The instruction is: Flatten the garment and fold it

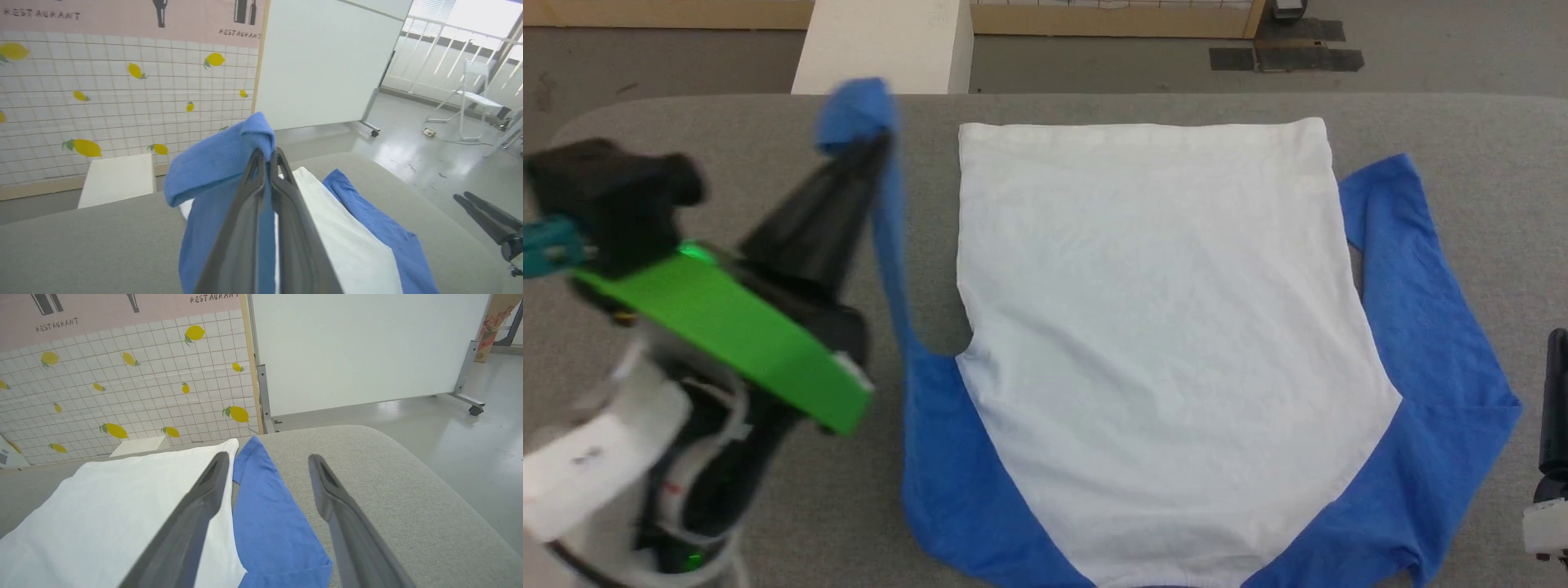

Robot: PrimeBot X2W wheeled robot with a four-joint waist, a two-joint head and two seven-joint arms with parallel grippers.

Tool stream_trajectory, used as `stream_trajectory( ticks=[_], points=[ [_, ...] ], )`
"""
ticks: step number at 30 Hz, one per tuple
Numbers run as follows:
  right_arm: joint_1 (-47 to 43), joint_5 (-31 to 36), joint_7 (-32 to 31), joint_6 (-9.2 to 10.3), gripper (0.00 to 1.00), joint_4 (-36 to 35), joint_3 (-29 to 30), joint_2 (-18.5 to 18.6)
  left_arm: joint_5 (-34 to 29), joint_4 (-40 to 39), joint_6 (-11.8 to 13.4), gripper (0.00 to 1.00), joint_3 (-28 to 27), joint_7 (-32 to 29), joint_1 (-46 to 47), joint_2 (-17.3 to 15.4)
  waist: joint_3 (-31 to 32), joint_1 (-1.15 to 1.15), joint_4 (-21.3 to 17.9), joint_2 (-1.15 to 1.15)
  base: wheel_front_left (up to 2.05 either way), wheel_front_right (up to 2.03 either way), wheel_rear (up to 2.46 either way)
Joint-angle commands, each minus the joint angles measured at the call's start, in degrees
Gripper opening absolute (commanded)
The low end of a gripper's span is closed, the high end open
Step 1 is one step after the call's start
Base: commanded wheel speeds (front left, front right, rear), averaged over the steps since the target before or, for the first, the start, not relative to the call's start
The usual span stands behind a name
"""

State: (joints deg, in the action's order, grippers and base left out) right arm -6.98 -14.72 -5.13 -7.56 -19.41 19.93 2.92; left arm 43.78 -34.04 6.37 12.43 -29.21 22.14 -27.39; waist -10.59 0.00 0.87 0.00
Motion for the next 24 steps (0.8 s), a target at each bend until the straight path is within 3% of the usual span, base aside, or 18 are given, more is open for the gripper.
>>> stream_trajectory(
  ticks=[1, 9, 11, 16, 24],
  points=[
    [0.9, -0.3, -0.1, 0.08, 1.00, -0.3, 0.6, 0.0, -1.0, 0.4, -0.5, 0.00, 3.6, 0.0, 2.7, 3.0, -1.0, 0.00, -0.8, 0.00, 0.00, 0.00, 0.00],
    [3.2, -0.5, 0.4, 0.08, 1.00, 0.0, 3.9, 0.0, -2.9, 7.1, -3.4, 0.00, 24.3, 0.9, 9.6, 19.5, -3.1, 0.00, -3.1, 0.00, 0.00, 0.00, 0.00],
    [3.3, -0.9, 0.6, 0.08, 1.00, 0.5, 4.3, 0.0, -2.7, 9.8, -3.7, 0.00, 27.8, 2.4, 9.5, 22.1, -3.7, 0.00, -3.6, 0.00, 0.00, 0.00, 0.00],
    [3.5, -2.1, 1.6, 0.08, 1.00, 2.1, 4.3, 0.0, -2.1, 18.8, -3.9, 0.00, 34.9, 9.1, 8.6, 24.3, -5.0, 0.00, -4.9, 0.00, 0.00, 0.00, 0.00],
    [4.9, -2.5, 2.7, 0.08, 1.00, 4.1, 2.9, 0.0, -5.5, 43.9, -3.1, 0.00, 46.5, 15.4, 11.7, 24.5, -7.0, 0.00, -7.2, 0.00, 0.00, 0.00, 0.00]
  ],
)
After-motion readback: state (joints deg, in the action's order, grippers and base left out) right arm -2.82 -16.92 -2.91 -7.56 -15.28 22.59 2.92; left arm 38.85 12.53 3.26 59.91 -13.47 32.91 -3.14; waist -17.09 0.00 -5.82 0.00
